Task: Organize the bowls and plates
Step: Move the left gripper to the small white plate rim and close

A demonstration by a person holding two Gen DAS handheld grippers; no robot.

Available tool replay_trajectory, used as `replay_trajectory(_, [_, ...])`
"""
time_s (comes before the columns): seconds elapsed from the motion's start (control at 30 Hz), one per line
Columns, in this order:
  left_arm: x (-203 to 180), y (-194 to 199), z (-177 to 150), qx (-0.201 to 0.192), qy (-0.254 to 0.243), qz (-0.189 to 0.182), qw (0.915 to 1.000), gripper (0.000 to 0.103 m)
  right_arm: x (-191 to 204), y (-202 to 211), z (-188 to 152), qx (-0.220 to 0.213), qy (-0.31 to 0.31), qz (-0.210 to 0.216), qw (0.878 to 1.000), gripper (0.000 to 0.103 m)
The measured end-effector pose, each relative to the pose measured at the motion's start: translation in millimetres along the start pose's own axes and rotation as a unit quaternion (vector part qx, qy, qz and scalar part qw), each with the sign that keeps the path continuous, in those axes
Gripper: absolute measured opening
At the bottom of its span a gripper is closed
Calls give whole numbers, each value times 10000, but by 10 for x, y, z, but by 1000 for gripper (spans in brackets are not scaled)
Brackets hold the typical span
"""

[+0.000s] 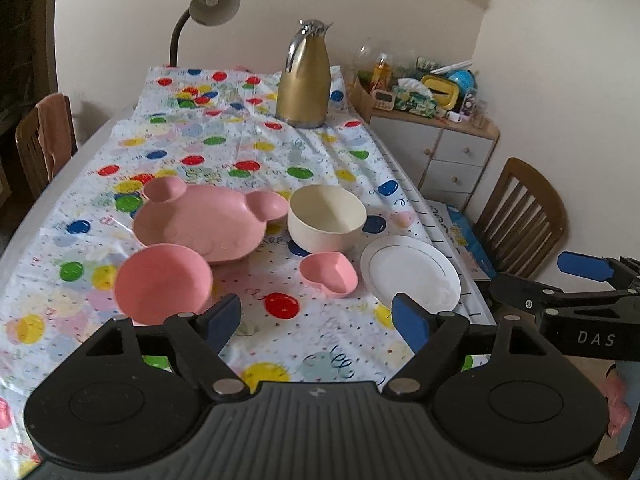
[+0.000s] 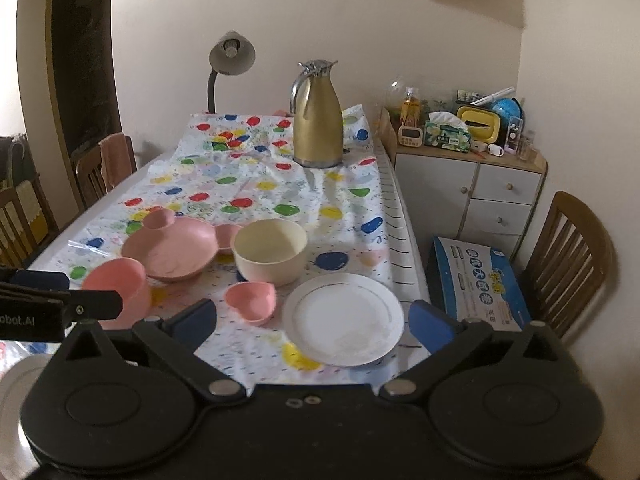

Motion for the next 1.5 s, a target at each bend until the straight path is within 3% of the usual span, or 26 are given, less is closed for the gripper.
replay_trajectory(0.4, [-181,-884,30,523,511,68,9973,82,-397,-940,5,483,486,95,9976,94])
replay_trajectory(0.8, [-262,-1643,-61,1065,682,258,9916,82,-599,-1853,-36,1161,694,435,9899,72])
replay_trajectory(1.07, [-277,-1911,-131,1271,711,256,9890,81,-659,-2182,-64,1508,566,729,9842,43])
replay_trajectory(1.23, [-297,-1999,-149,1354,772,140,9877,73,-625,-2277,-13,1552,693,984,9805,36])
replay_trajectory(1.5, [-318,-2097,-198,1477,1006,-153,9838,46,-615,-2408,-70,1761,733,1146,9749,24])
Point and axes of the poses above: each gripper's, at about its wrist camera, not at the fingertips, and y roughly against the way its jaws point, x to its left, z to its top, the point moved 7 cm from there along -y, roughly the way its jaws point, and after that the axes turned 11 degrees about -z, right-handed, at the moved point
